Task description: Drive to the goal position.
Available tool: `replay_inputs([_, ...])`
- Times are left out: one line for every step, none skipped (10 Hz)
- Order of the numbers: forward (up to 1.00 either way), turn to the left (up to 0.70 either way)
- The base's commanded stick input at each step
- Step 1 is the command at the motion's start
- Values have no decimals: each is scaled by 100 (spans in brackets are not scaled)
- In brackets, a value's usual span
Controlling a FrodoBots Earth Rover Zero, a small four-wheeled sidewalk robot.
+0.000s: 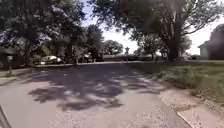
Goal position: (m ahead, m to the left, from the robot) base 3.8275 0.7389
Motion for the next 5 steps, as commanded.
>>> replay_inputs([69,3])
replay_inputs([69,3])
replay_inputs([69,3])
replay_inputs([69,3])
replay_inputs([69,3])
